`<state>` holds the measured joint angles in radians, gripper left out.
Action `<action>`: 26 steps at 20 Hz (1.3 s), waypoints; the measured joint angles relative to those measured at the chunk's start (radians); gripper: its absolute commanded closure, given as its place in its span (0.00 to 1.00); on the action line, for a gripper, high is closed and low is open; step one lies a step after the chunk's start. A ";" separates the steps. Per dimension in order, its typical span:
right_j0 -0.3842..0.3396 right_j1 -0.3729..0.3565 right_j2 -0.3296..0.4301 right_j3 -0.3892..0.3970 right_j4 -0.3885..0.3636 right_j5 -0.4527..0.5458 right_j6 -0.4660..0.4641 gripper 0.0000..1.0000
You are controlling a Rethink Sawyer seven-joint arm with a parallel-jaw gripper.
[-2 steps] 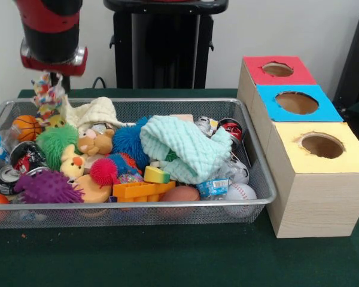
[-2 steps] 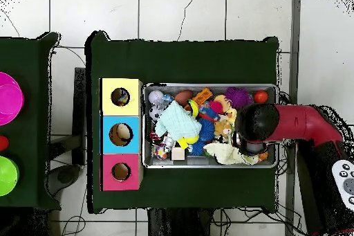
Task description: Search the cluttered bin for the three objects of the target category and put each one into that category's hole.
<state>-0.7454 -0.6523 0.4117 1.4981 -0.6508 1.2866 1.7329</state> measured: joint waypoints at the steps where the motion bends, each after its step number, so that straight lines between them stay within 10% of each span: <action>1: 0.005 -0.010 0.002 0.000 0.014 0.033 0.000 1.00; 15: 0.143 -0.051 -0.001 0.003 0.270 -0.091 0.001 1.00; 26: 0.329 -0.038 -0.018 -0.089 0.332 -0.058 0.007 1.00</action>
<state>-0.4164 -0.6899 0.3933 1.4087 -0.3185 1.2290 1.7403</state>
